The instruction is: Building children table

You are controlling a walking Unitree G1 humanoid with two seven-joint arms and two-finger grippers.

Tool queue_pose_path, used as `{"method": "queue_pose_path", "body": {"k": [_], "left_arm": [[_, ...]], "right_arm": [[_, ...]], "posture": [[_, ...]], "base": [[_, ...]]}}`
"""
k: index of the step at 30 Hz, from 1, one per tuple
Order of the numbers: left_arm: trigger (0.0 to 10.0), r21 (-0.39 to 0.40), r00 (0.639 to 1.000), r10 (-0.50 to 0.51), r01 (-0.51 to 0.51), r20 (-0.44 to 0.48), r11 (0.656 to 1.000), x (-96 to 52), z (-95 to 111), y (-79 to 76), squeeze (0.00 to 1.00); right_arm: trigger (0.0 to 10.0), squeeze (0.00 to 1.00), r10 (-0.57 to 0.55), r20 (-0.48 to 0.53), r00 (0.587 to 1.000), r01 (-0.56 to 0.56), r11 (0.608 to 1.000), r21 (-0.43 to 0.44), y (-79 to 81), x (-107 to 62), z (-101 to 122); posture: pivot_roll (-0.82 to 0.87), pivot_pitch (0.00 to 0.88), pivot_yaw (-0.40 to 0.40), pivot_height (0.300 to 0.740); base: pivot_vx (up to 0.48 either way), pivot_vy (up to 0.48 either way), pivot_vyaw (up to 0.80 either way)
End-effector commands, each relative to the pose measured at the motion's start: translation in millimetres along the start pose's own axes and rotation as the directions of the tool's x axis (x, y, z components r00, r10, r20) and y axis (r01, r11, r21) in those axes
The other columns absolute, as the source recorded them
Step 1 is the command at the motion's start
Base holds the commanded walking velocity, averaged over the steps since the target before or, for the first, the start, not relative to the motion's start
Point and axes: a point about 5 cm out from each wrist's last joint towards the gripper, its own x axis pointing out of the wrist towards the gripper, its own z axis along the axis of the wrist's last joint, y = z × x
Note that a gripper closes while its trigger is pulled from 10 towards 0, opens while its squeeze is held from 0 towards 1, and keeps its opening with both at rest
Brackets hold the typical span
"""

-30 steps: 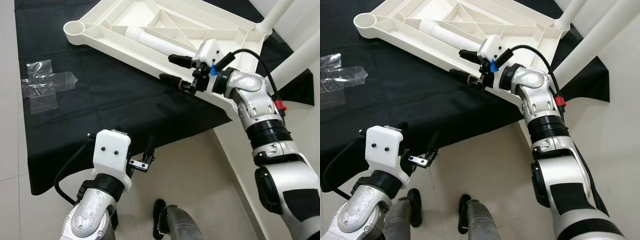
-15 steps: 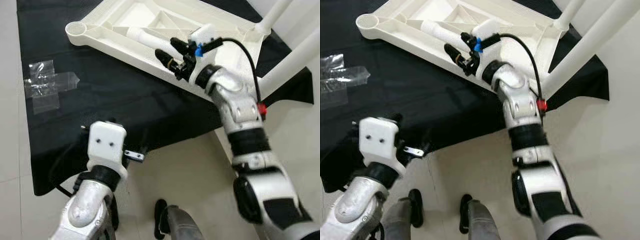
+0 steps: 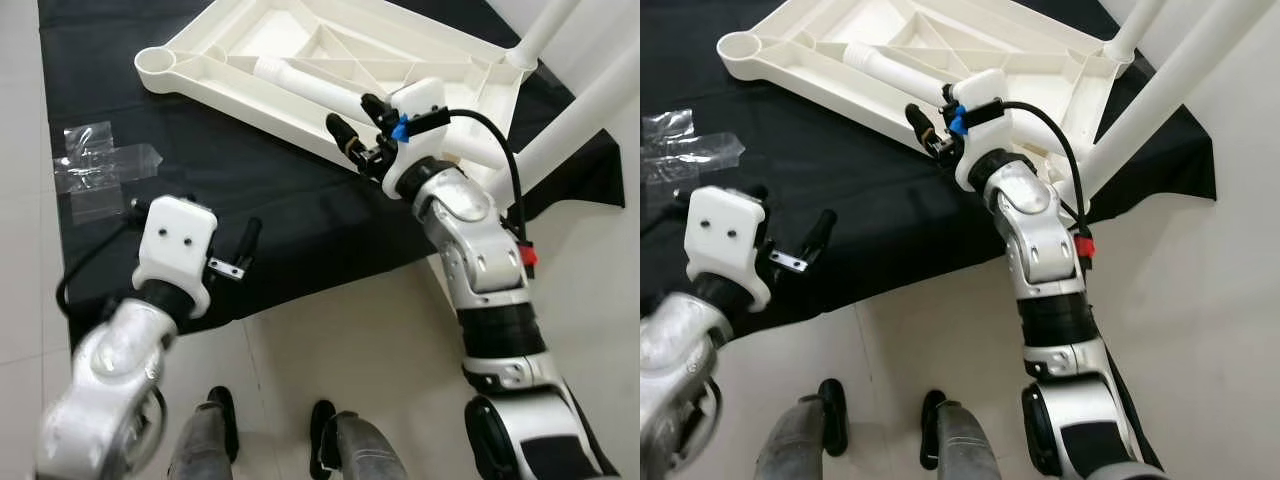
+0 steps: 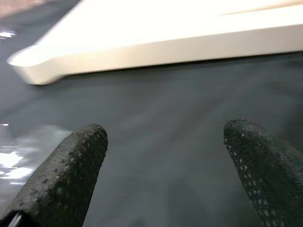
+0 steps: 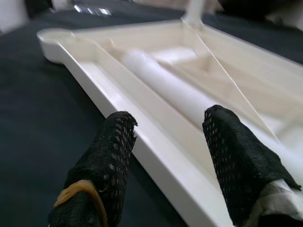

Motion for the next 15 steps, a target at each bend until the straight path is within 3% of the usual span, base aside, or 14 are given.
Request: {"method": "queue_pose_path", "body": {"k": [1,6,15], "left_arm": [[10.0,0.0,0.999,-0.042,0.042,0.006,0.999,-0.1,-3,-3.8,0.0],[10.0,-0.022,0.999,-0.019,0.02,0.03,1.0,5.7,0,-6.4,0.0],[10.0,-0.095,0.989,0.104,-0.094,0.104,0.991,13.3,16,-11.3,0.0]], "right_arm": [[10.0,0.0,-0.042,-0.023,0.999,0.042,0.999,0.007,-6.9,-6.5,-3],[10.0,0.0,-0.073,-0.024,0.997,0.075,0.994,0.074,-9.8,-19.3,-10],[10.0,0.0,-0.069,0.02,0.997,0.067,0.995,0.069,3.0,-27.5,-8]], "posture": [[0.04,0.267,-0.122,0.74],[0.04,0.266,-0.11,0.74],[0.03,0.233,-0.109,0.74]], "base": [[0.0,0.0,0.0],[0.0,0.0,0.0],[0.0,0.0,-0.68]]}}
